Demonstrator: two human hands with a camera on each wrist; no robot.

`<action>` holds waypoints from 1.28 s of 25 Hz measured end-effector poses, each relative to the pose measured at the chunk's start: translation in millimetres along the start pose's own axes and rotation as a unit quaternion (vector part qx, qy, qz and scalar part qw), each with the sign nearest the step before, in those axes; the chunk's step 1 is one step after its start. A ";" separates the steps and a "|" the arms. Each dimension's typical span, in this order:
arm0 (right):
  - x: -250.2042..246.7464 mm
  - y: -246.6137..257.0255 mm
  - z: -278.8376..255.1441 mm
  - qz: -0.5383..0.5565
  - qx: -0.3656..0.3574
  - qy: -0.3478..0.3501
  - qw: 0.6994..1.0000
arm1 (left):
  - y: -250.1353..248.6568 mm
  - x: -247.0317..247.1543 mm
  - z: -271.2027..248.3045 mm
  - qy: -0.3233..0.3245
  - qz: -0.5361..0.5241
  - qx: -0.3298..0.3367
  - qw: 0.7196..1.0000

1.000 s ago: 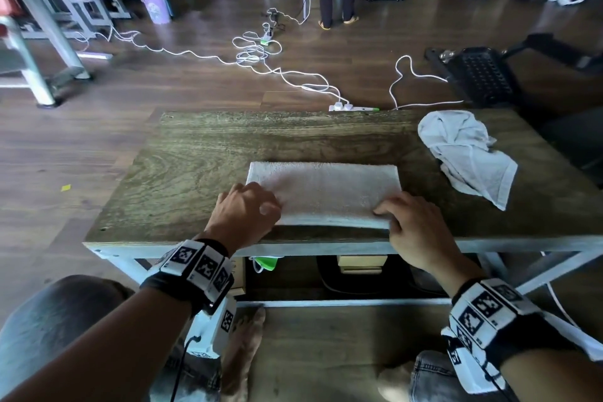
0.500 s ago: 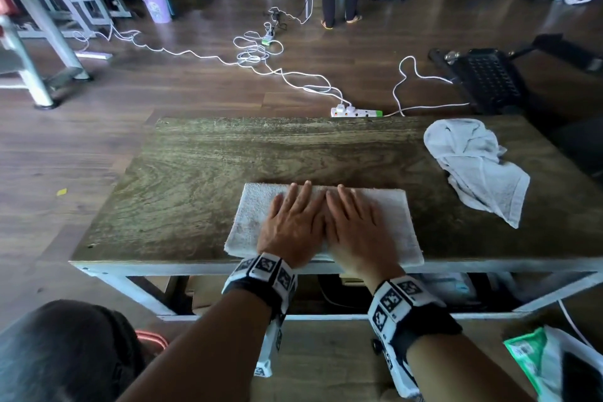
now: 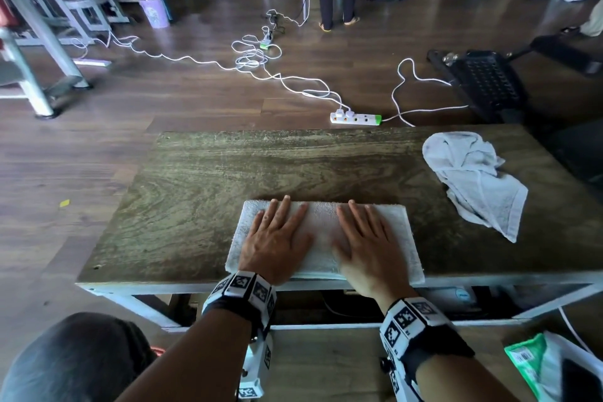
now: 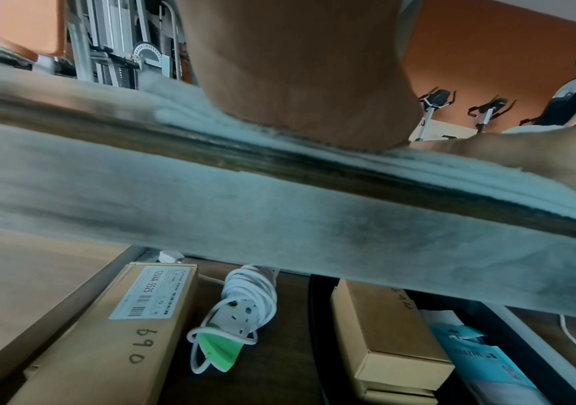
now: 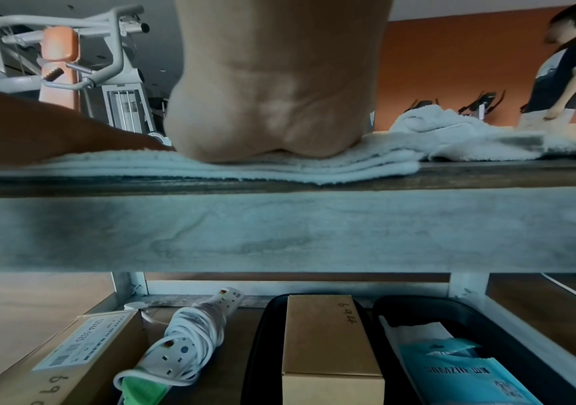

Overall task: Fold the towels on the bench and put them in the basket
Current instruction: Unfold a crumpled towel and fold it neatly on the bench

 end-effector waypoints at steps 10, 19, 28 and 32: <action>-11.9 -44.3 -12.8 -0.009 0.059 0.009 0.998 | 45.6 -7.5 -17.4 0.028 -0.012 -0.072 0.997; -43.0 24.4 -48.7 -0.003 -0.107 -0.075 0.991 | 49.6 -6.1 -28.3 0.110 0.022 -0.181 0.977; -20.0 32.4 -60.8 0.084 -0.133 0.000 0.988 | 22.4 -35.7 -66.5 0.014 -0.070 -0.211 0.975; -6.7 31.0 -77.4 0.055 -0.132 -0.009 0.990 | 17.0 -35.3 -68.9 0.041 -0.240 -0.161 0.956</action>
Point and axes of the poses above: each hand's wrist, its own z-axis towards the middle knuckle, its own x-axis out of the palm, y = z × x, the point moved 10 cm from there along z, towards the middle knuckle, and after that the axes turned 1 degree about -y, right-handed, at the moved point
